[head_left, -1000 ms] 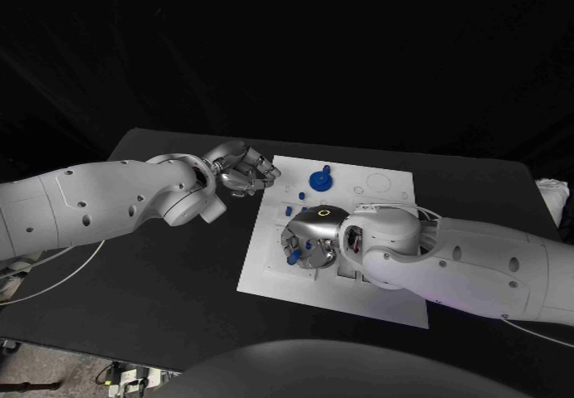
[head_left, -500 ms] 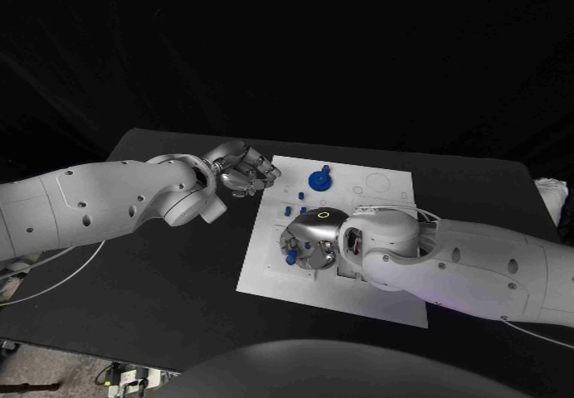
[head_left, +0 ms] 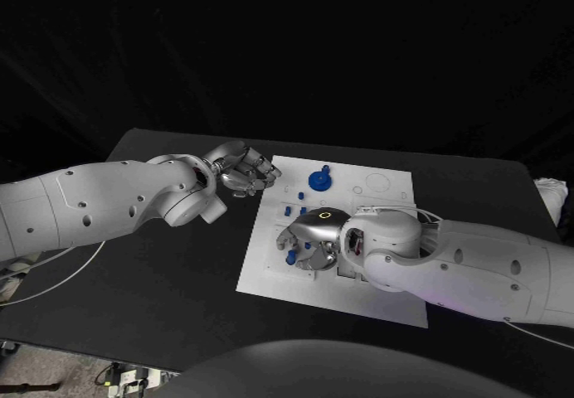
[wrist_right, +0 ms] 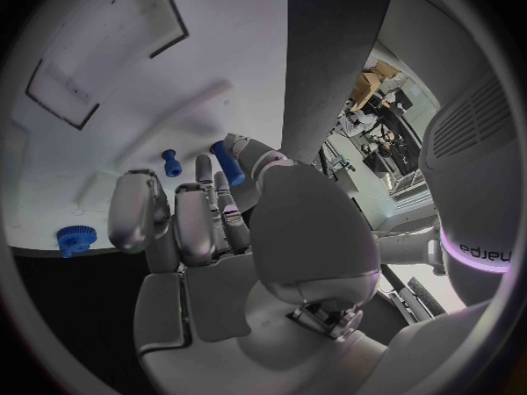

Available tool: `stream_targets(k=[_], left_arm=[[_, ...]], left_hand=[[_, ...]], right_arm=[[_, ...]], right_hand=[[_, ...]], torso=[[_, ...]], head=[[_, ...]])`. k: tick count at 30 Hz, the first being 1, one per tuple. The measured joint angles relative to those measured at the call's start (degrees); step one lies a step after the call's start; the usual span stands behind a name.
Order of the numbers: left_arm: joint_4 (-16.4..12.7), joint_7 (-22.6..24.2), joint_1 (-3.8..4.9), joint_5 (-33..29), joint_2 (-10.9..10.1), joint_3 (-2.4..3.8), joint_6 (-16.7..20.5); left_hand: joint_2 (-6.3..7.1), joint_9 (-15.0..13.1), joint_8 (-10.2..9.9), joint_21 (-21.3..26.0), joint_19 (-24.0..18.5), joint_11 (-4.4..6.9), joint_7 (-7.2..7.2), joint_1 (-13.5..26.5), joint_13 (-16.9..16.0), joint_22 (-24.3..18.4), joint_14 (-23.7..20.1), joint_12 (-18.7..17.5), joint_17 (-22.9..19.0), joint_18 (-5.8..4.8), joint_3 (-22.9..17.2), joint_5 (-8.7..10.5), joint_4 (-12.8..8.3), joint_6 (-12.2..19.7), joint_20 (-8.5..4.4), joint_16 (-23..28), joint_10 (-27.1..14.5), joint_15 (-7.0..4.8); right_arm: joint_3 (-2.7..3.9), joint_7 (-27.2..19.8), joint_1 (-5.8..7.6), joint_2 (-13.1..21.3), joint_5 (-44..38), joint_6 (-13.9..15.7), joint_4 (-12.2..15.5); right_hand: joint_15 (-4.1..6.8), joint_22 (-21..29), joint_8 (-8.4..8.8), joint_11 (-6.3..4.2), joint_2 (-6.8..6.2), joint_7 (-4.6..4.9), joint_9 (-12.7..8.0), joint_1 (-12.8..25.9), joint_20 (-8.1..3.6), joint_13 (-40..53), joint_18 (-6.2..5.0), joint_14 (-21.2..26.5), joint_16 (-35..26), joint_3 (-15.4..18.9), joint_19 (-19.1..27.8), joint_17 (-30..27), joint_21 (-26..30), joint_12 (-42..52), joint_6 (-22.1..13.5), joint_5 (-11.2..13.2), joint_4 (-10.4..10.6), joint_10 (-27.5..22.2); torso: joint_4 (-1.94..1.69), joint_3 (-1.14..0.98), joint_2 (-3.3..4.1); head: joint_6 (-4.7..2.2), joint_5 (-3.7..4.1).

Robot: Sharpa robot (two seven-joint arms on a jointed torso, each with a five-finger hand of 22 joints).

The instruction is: Assemble the parts on the task board

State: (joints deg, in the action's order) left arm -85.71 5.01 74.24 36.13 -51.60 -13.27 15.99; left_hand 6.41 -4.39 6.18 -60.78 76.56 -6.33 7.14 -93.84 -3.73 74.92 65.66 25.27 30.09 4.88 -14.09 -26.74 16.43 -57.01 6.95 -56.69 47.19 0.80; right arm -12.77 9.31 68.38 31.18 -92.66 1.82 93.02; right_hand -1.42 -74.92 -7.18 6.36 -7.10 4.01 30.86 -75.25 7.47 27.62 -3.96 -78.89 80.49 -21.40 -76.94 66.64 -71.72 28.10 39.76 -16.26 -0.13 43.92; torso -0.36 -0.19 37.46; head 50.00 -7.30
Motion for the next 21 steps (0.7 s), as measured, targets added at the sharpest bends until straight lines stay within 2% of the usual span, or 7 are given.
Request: stream_targets(k=[5, 8, 9, 11, 14, 18, 21], left_arm=[[-0.1, 0.0, -0.01, 0.0, 0.0, 0.00, 0.0], [-0.1, 0.0, -0.01, 0.0, -0.1, 0.00, 0.0], [-0.1, 0.0, -0.01, 0.0, -0.1, 0.00, 0.0], [-0.1, 0.0, -0.01, -0.1, 0.0, 0.00, 0.0], [-0.1, 0.0, -0.02, -0.1, 0.0, 0.00, 0.0], [-0.2, 0.0, -0.02, -0.1, -0.1, 0.00, 0.0], [-0.2, 0.0, -0.02, -0.1, -0.2, 0.00, 0.0]], left_hand=[[0.00, 0.0, 0.0, 0.0, 0.0, 0.00, 0.00, 0.0, 0.0, 0.0, 0.0, 0.0, 0.0, 0.00, 0.0, 0.00, 0.0, 0.0, 0.00, 0.0, 0.0, 0.00], [0.00, 0.0, 0.0, 0.2, 0.0, 0.00, 0.00, 0.0, 0.0, 0.0, -0.1, 0.0, 0.0, 0.00, 0.0, 0.00, 0.0, 0.0, 0.00, 0.0, 0.0, 0.15], [0.00, 0.0, 0.0, 0.2, 0.0, 0.00, 0.00, 0.0, 0.0, 0.0, -0.1, 0.0, 0.0, 0.00, 0.0, 0.00, 0.0, 0.0, 0.00, 0.0, 0.0, 0.15], [0.00, 0.0, 0.0, 0.2, 0.0, 0.00, 0.00, 0.0, 0.0, 0.0, -0.1, 0.0, 0.0, 0.00, 0.0, 0.00, 0.0, 0.0, 0.00, 0.0, 0.0, 0.15], [0.00, 0.0, 0.0, 0.2, 0.0, 0.00, 0.00, 0.0, 0.0, 0.0, -0.1, 0.0, 0.0, 0.00, 0.0, 0.00, 0.0, 0.0, 0.00, 0.0, 0.0, 0.15], [0.00, 0.0, 0.0, 0.2, 0.0, 0.00, 0.00, 0.0, 0.0, 0.0, -0.1, 0.0, 0.0, 0.00, 0.0, 0.00, 0.0, 0.0, 0.00, 0.0, 0.0, 0.15], [0.00, 0.0, 0.0, 0.2, -0.1, -0.19, 0.00, 0.0, 0.0, 0.0, -0.1, 0.0, -0.1, 0.00, 0.0, 0.00, 0.0, 0.0, 0.13, 0.0, -0.2, 0.14]], right_arm=[[0.00, -0.1, -0.01, 1.4, 0.0, 1.6, 0.8], [0.00, -0.3, 0.17, 3.0, -0.1, 3.6, 1.9], [-0.01, -0.5, 0.38, 3.6, -0.1, 4.4, 2.3], [-0.01, -1.0, 1.21, 5.3, -0.1, 6.5, 3.4], [0.00, -2.2, 2.82, 8.5, 0.0, 9.9, 5.6], [0.03, -4.5, 5.29, 13.6, 1.0, 14.5, 9.2], [0.05, -5.9, 7.13, 17.3, 2.6, 16.5, 11.5]], right_hand=[[0.00, 0.0, 0.23, 0.00, -0.38, 0.00, -0.8, 0.4, 0.00, 0.1, 0.00, 0.0, 0.0, 1.2, 0.0, 0.0, 0.3, 0.0, 0.0, 2.0, 0.3, 0.0], [0.00, 0.0, 0.22, 0.00, -0.69, -0.02, -1.3, 0.7, 0.00, 0.4, 0.00, 0.0, 0.0, 2.3, 0.0, 0.4, 0.2, 0.3, 0.9, 3.3, 0.6, 0.0], [0.06, 0.0, 0.22, -0.03, -0.41, -0.07, -1.5, 1.0, -0.01, 0.6, 0.00, -0.1, 0.1, 2.7, -0.1, 0.7, -0.1, 0.6, 1.4, 4.2, 0.9, 0.0], [0.64, 0.0, 0.22, -0.54, -0.57, -0.49, -2.0, 1.2, -0.24, 0.9, 0.00, -0.6, 0.6, 3.7, -1.1, 1.3, -1.0, 1.2, 2.0, 6.1, 1.5, 0.5], [0.77, 0.0, 0.22, -0.67, -0.36, -0.47, -2.5, 1.4, -0.54, 1.2, 0.00, -0.8, 0.6, 4.9, -1.4, 1.6, -1.4, 1.6, 2.4, 7.8, 2.2, 0.7], [1.42, 0.0, 0.22, -1.43, 0.04, -0.95, -3.0, 1.8, -1.00, 1.5, 0.00, -1.7, 1.3, 6.0, -2.8, 2.7, -3.0, 2.7, 3.4, 8.6, 3.3, 1.5], [1.73, 0.0, -0.98, -1.93, 0.08, -0.82, -3.0, 1.9, -1.24, 2.3, 0.00, -2.0, 1.3, 6.4, -3.1, 3.1, -3.4, 4.4, 6.1, 8.1, 3.7, 3.9]], torso=[[-0.03, -0.01, 0.00], [-0.02, 0.00, -0.01], [-0.03, -0.01, -0.01], [-0.03, -0.01, -0.01], [-0.03, -0.01, -0.02], [0.00, -0.01, -0.02], [0.03, -0.01, -0.03]], head=[[0.00, -0.12], [0.00, -0.14], [0.00, -0.14], [0.00, -0.04], [0.00, 0.00], [0.00, -0.09], [0.00, 0.02]])
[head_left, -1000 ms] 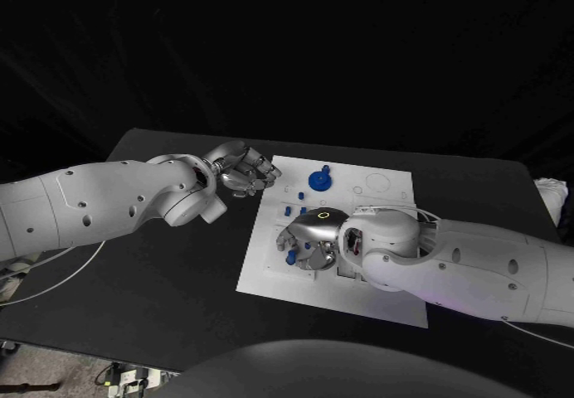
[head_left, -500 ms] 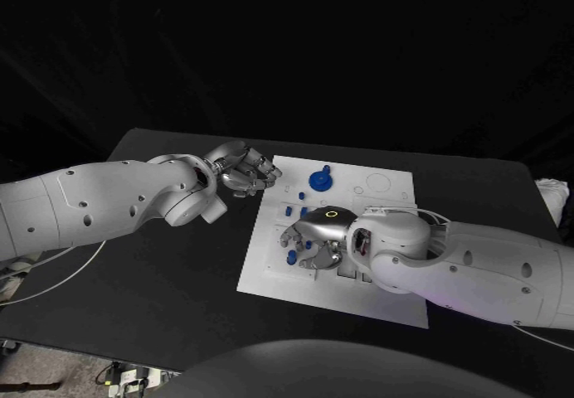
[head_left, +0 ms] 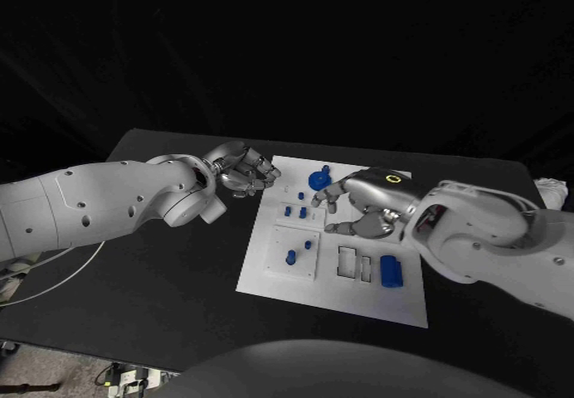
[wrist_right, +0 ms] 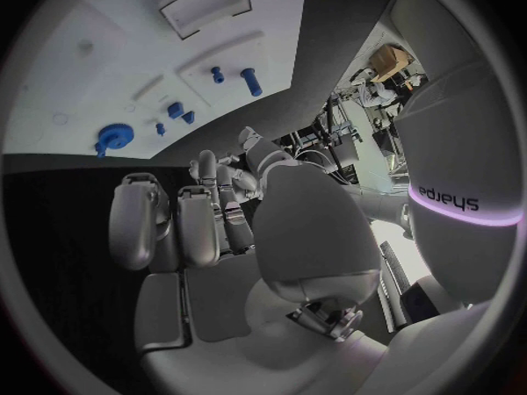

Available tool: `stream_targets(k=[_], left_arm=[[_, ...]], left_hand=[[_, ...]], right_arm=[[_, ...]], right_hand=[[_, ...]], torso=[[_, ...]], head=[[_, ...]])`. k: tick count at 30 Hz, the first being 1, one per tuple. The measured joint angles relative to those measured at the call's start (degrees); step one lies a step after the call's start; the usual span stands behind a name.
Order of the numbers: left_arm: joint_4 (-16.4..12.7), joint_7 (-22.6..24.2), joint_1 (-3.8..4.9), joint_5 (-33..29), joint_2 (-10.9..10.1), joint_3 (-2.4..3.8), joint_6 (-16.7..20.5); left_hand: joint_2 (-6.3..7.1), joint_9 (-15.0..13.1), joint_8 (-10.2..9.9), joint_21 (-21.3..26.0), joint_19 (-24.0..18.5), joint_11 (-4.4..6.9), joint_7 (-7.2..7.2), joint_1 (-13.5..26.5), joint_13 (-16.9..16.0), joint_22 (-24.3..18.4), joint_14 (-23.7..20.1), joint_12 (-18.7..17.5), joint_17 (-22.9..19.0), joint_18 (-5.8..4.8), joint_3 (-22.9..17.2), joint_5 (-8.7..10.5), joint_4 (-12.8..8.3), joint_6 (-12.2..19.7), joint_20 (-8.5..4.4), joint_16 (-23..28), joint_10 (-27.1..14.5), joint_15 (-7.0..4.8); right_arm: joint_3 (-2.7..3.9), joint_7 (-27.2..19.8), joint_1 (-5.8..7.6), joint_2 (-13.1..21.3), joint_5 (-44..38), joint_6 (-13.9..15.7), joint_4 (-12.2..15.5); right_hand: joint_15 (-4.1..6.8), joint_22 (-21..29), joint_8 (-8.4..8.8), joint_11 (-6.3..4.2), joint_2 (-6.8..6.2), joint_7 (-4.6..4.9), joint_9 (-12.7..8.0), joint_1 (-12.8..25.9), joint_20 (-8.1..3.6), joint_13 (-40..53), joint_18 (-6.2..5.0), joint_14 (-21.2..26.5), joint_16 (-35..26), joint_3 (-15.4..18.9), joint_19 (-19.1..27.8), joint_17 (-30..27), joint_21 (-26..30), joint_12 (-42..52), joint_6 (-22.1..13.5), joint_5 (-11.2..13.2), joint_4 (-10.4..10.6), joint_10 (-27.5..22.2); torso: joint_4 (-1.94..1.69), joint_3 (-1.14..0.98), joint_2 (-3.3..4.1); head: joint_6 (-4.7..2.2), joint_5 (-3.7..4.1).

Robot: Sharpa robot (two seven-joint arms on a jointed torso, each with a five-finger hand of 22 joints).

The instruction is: Assemble the parts on the task board

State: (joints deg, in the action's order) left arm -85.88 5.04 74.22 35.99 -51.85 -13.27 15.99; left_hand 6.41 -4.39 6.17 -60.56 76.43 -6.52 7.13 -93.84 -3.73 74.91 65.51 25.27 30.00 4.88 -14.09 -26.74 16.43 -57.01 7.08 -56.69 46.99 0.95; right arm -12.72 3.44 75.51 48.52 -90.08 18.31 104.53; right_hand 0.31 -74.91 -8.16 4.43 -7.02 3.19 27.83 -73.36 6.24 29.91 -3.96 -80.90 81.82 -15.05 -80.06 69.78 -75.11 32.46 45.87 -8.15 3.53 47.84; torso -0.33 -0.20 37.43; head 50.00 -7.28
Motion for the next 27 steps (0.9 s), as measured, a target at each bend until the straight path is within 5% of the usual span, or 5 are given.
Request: stream_targets(k=[3, 8, 13, 20, 27], left_arm=[[0.1, 0.1, 0.00, 0.0, -0.1, 0.00, 0.0], [0.5, 0.1, -0.01, 0.0, 0.0, 0.00, 0.2], [0.7, 0.2, -0.08, -0.1, 0.5, 0.00, 0.3], [0.6, 0.4, -0.26, -0.1, 0.8, 0.00, 0.4], [0.6, 0.6, -0.31, -0.1, 0.8, 0.00, 0.6]], left_hand=[[0.00, 0.0, 0.0, 0.0, -0.1, 0.00, 0.00, 0.0, 0.0, 0.0, 0.0, 0.0, 0.0, 0.00, 0.0, 0.00, 0.0, 0.0, 0.08, 0.0, 0.0, 0.00], [0.00, 0.0, 0.0, 0.0, -0.1, 0.00, 0.00, 0.0, -0.1, 0.0, -0.2, 0.0, -0.1, 0.00, 0.0, -0.20, 0.0, 0.0, 0.08, 0.0, 0.0, 0.18], [0.00, 0.0, 0.0, 0.2, -0.1, 0.00, 0.00, 0.0, -0.1, 0.0, -0.2, 0.0, -0.1, 0.00, 0.0, -0.20, 0.0, 0.0, 0.08, 0.0, 0.0, 0.18], [0.00, 0.0, 0.0, 0.2, -0.3, 0.00, 0.00, 0.0, -0.1, 0.0, -0.2, 0.0, -0.1, -0.01, 0.0, -0.20, 0.0, 0.0, -0.13, 0.0, 0.0, 0.18], [0.00, 0.0, 0.0, 0.2, -0.3, 0.00, 0.00, 0.0, -0.1, 0.0, -0.4, 0.0, -0.1, -0.01, 0.0, -0.20, 0.0, 0.0, -0.13, 0.0, 0.0, -0.02]], right_arm=[[-0.01, -1.0, 2.31, 4.4, 3.6, 1.1, 2.2], [-0.04, -0.5, 5.21, 9.4, 11.4, 0.2, 3.6], [-0.16, 4.6, 6.64, 11.4, 18.8, -5.3, 3.5], [-0.53, 17.5, 7.01, 10.4, 24.1, -15.4, 1.9], [-0.67, 27.6, 6.77, 8.0, 25.1, -21.8, -1.1]], right_hand=[[0.16, 0.0, -2.11, -1.36, 0.57, 1.30, 0.6, 0.3, -0.01, 2.7, 0.00, -0.1, 0.0, 0.7, 0.0, -0.1, 0.0, 5.0, 4.8, -1.6, 0.7, 5.3], [2.15, 0.0, -4.68, -4.11, 2.66, 1.23, 2.8, 3.5, -1.85, 22.1, -0.89, 3.4, -3.1, 2.9, 4.8, -5.7, 7.2, 26.1, 9.3, -1.9, 3.6, 19.4], [2.48, 0.0, -4.91, -4.65, 3.78, 1.02, 5.3, 6.3, -2.36, 44.0, -0.90, -2.7, 5.9, 5.5, 6.0, 5.0, 9.0, 52.3, 8.6, -3.7, 5.5, 34.7], [2.65, 0.0, -6.57, -4.41, 4.28, 1.06, 9.4, 14.0, -2.67, 45.0, 1.44, -2.9, 8.0, 9.5, -3.7, 5.2, -7.3, 57.3, 9.2, -7.0, 9.2, 36.2], [2.97, 0.0, -8.02, -4.41, 5.36, 0.28, 12.1, 15.5, -2.91, 45.0, 2.28, -3.2, 8.0, 9.5, -3.9, 5.2, -10.9, 57.3, 11.3, -8.4, 9.7, 36.2]], torso=[[0.06, 0.00, -0.02], [0.16, 0.13, -0.18], [0.35, 0.27, -0.42], [0.59, 0.24, -0.51], [0.83, 0.10, -0.36]], head=[[0.00, 0.49], [0.00, 1.65], [0.00, 3.72], [0.00, 6.42], [0.00, 7.83]])
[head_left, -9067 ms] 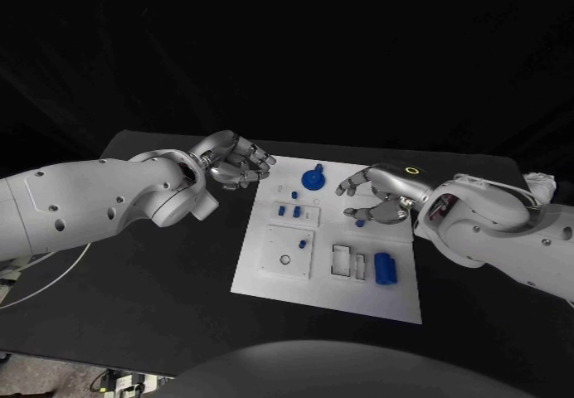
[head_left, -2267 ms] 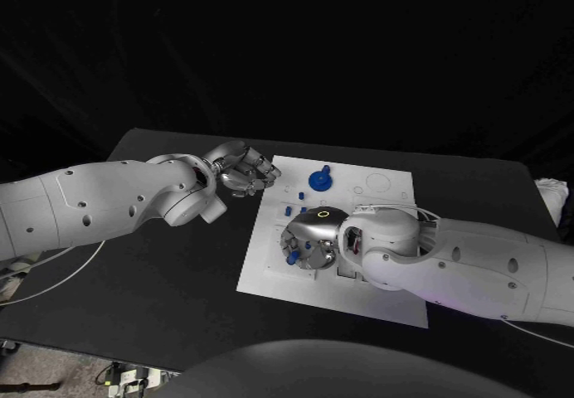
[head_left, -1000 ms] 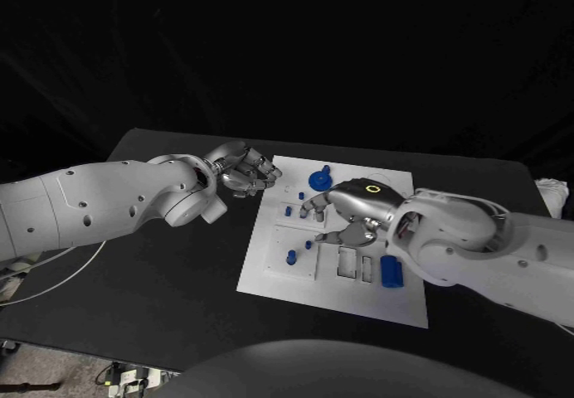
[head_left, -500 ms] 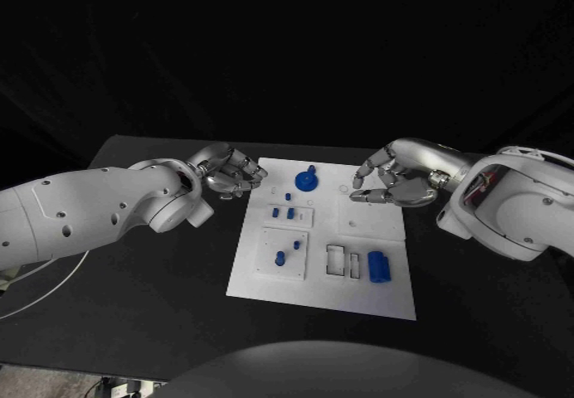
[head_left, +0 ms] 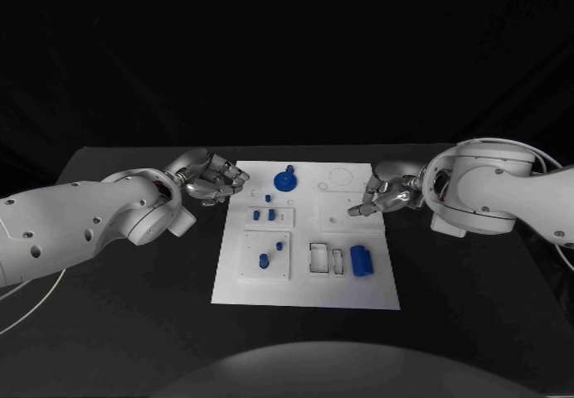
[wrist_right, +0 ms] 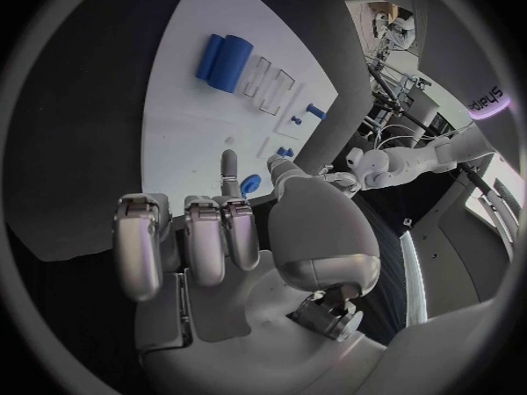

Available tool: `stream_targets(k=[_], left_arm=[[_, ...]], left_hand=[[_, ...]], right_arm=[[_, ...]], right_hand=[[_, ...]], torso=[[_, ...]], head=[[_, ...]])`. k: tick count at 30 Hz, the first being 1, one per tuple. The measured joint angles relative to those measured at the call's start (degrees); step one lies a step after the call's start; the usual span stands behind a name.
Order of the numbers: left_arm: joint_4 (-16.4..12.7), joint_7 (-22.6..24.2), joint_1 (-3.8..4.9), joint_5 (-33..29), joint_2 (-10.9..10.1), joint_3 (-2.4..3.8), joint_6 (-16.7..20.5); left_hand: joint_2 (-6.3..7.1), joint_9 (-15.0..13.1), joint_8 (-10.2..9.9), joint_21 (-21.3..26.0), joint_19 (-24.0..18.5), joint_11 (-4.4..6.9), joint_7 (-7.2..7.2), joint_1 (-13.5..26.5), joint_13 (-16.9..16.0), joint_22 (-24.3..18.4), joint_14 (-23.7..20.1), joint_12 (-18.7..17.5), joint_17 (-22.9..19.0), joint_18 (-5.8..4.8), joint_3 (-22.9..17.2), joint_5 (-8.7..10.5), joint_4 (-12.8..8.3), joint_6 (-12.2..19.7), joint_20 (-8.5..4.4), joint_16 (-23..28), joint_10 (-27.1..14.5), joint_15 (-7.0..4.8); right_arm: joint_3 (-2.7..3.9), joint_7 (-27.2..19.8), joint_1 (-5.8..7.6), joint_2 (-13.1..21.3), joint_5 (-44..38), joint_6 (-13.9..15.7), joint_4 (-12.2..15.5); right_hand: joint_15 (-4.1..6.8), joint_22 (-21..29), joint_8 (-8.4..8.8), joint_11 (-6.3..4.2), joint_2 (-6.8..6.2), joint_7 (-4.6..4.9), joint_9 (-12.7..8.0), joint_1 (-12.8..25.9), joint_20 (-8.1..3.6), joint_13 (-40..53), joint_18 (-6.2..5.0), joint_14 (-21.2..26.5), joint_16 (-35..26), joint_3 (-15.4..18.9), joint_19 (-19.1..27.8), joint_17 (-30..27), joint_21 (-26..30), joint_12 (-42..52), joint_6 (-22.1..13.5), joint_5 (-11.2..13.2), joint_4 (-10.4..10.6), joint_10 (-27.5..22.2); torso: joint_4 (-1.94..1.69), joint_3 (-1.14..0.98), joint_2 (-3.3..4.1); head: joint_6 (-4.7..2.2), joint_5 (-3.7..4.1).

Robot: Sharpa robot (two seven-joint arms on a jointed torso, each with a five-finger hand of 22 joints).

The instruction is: Assemble the parts on the task board

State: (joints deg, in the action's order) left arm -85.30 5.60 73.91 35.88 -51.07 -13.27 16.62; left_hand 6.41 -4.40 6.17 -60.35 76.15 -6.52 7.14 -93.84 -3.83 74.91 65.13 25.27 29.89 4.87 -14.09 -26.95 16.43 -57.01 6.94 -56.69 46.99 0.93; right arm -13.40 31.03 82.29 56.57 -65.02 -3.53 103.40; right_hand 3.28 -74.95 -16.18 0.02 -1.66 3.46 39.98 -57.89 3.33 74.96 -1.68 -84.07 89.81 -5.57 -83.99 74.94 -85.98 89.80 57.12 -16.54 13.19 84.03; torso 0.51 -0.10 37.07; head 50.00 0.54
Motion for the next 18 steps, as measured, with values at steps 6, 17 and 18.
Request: stream_targets(k=[6, 17, 18], left_arm=[[-0.2, 0.1, 0.00, 0.0, 0.0, 0.00, 0.1], [-0.2, 0.2, -0.02, 0.0, 0.1, 0.00, 0.1], [-0.2, 0.2, -0.02, 0.0, 0.1, 0.00, 0.1]], left_hand=[[0.00, 0.0, 0.0, 0.0, 0.0, 0.00, 0.00, 0.0, 0.0, 0.0, 0.0, 0.0, 0.0, 0.00, 0.0, 0.00, 0.0, 0.0, 0.00, 0.0, 0.0, 0.00], [0.00, 0.0, 0.0, 0.0, 0.0, 0.00, 0.00, 0.0, 0.0, 0.0, 0.0, 0.0, 0.0, 0.00, 0.0, 0.00, 0.0, 0.0, 0.00, 0.0, 0.0, 0.00], [0.00, 0.0, 0.0, 0.0, 0.0, 0.00, 0.00, 0.0, 0.0, 0.0, 0.0, 0.0, 0.0, 0.00, 0.0, 0.00, 0.0, 0.0, 0.00, 0.0, 0.0, 0.00]], right_arm=[[-0.07, 4.1, -1.35, -1.8, 0.1, -3.3, -2.1], [-0.11, 6.7, -3.51, -3.4, 0.7, -6.6, -4.3], [-0.11, 6.8, -3.83, -3.6, 0.9, -6.8, -4.5]], right_hand=[[0.23, 0.0, 0.75, 0.00, 1.06, -0.18, -0.8, 0.6, -0.38, 0.0, -0.01, 0.2, 0.0, -0.5, 0.1, 0.0, -0.2, 0.0, 1.1, 0.0, -0.1, 0.0], [0.23, 0.0, 5.13, 0.00, 2.01, -0.13, -5.4, 2.3, -0.38, 0.0, -0.01, 0.2, 0.0, -0.9, 0.1, 0.0, -0.2, 0.0, 4.5, 1.7, -0.5, 0.0], [0.23, 0.0, 5.40, 0.00, 2.04, -0.24, -5.7, 2.7, -0.38, 0.0, -0.01, 0.2, 0.0, -0.9, 0.1, 0.0, -0.2, 0.0, 4.8, 2.3, -0.5, 0.0]], torso=[[0.16, -0.10, 0.09], [0.62, -0.35, 0.24], [0.64, -0.36, 0.25]], head=[[0.00, 0.21], [0.00, 0.18], [0.00, 0.23]])
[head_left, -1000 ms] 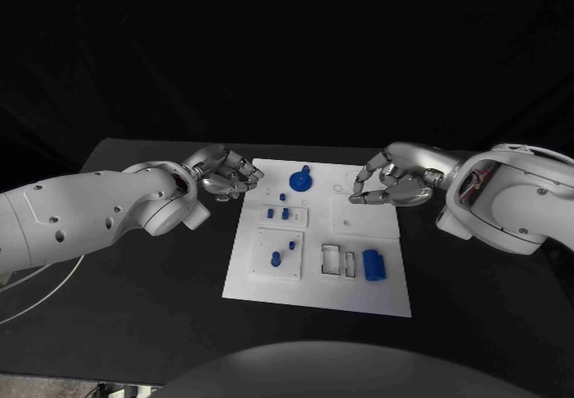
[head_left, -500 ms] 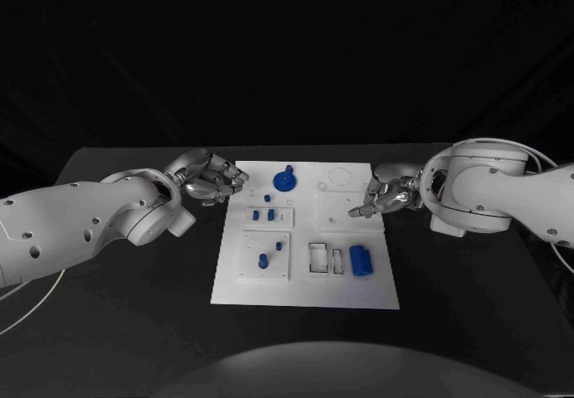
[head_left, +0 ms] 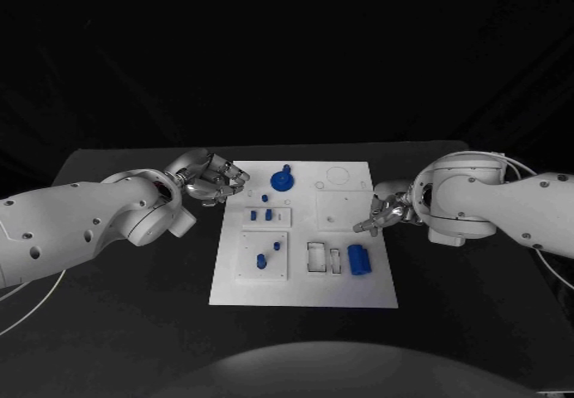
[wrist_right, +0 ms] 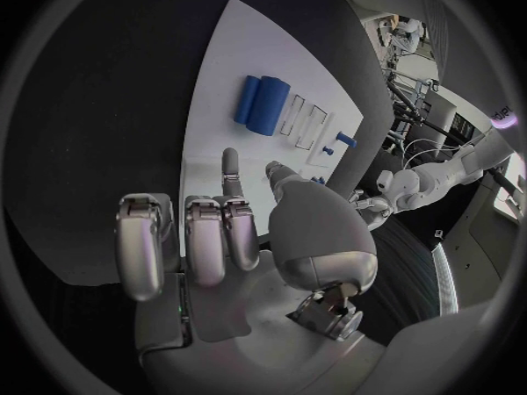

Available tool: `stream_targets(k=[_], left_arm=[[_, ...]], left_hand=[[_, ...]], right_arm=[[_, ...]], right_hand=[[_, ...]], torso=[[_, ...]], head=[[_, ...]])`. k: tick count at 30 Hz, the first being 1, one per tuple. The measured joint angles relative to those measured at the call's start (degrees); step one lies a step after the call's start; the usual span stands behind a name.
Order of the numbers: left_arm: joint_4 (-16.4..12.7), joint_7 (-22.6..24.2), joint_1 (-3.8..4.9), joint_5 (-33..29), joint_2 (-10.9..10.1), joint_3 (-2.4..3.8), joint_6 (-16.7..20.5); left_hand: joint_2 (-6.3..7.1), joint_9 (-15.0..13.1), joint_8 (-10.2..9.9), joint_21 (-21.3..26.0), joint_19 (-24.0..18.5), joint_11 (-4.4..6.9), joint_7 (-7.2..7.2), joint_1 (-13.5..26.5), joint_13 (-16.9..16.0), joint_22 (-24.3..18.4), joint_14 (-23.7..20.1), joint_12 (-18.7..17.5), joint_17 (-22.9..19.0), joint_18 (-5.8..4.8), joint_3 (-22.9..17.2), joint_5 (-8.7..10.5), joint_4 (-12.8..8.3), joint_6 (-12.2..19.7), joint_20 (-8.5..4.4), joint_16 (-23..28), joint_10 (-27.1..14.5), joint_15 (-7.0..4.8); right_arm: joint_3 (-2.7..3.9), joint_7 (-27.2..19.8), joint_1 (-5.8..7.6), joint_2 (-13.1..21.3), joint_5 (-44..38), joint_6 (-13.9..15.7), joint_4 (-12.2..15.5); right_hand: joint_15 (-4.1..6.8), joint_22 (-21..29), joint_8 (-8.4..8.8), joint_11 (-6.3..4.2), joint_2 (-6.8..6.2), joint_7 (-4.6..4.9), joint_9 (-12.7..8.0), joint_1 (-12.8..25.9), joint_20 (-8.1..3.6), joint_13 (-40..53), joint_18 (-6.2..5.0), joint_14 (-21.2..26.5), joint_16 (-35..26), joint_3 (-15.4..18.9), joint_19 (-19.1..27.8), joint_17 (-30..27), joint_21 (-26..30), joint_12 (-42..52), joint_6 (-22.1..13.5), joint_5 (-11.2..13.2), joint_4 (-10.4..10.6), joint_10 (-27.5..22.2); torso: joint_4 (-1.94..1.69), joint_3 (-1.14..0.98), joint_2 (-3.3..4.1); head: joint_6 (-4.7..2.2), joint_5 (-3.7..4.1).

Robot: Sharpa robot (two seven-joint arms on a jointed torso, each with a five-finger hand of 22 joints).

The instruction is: Assemble the parts on the task board

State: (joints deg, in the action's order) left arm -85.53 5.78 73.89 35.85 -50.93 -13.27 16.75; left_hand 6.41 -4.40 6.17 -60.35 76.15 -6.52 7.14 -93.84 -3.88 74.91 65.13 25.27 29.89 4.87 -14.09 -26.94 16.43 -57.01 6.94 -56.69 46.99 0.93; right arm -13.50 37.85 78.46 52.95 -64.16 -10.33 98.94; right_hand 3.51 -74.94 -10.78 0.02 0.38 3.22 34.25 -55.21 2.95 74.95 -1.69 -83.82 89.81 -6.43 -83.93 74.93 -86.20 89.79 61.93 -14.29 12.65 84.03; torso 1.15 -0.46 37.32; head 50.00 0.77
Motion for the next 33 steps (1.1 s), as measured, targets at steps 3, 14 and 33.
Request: stream_targets(k=[3, 14, 33], left_arm=[[0.0, 0.0, 0.00, 0.0, 0.1, 0.00, 0.0], [0.1, -0.2, 0.00, 0.0, 0.4, 0.00, -0.1], [0.2, -1.0, -0.02, 0.0, 0.5, 0.00, -0.7]], left_hand=[[0.00, 0.0, 0.0, 0.0, 0.0, 0.00, 0.00, 0.0, 0.0, 0.0, -0.2, 0.2, -0.1, 0.00, 0.0, 0.00, 0.0, 0.0, 0.00, 0.0, 0.0, 0.20], [0.00, 0.0, 0.0, 0.0, 0.0, 0.00, 0.00, 0.0, 0.0, 0.0, -0.2, 0.2, -0.1, 0.00, 0.0, 0.00, 0.0, 0.0, 0.00, 0.0, 0.0, 0.20], [0.24, 0.0, 0.0, 0.2, -0.2, 0.00, 0.00, 0.2, 0.0, 0.0, -0.2, 0.5, -0.1, 0.00, 0.0, -0.22, 0.0, 0.0, 0.21, 0.0, 0.0, 0.20]], right_arm=[[0.00, 0.3, -0.82, -0.7, 0.3, -0.5, -0.2], [-0.01, 0.8, -2.44, -2.7, 1.3, -2.4, -1.2], [0.03, 1.5, -3.12, -4.5, 1.4, -5.4, -1.9]], right_hand=[[0.21, 0.0, 0.22, -0.44, 0.05, -0.18, -0.8, 1.1, -0.02, 0.0, 0.00, -0.2, 0.0, 0.2, 0.0, 0.0, 0.0, 0.0, 1.6, 2.4, 0.2, 0.0], [0.62, 0.0, 1.38, -0.74, 0.85, -0.68, -1.9, 5.0, -0.44, 0.0, 0.00, -0.2, 0.0, 2.5, 0.0, 0.0, 0.3, 0.0, 3.9, 10.0, 1.5, -0.1], [0.63, 0.0, 1.83, -1.11, 0.43, -1.00, -2.0, 5.5, -0.82, 0.0, 0.01, -0.2, 0.0, 3.6, 0.0, 0.0, 2.2, 0.0, 4.9, 10.7, 0.9, 0.0]], torso=[[0.05, -0.05, 0.05], [0.24, -0.20, 0.16], [0.56, -0.44, 0.31]], head=[[0.00, 0.01], [0.00, -0.44], [0.00, -1.42]])
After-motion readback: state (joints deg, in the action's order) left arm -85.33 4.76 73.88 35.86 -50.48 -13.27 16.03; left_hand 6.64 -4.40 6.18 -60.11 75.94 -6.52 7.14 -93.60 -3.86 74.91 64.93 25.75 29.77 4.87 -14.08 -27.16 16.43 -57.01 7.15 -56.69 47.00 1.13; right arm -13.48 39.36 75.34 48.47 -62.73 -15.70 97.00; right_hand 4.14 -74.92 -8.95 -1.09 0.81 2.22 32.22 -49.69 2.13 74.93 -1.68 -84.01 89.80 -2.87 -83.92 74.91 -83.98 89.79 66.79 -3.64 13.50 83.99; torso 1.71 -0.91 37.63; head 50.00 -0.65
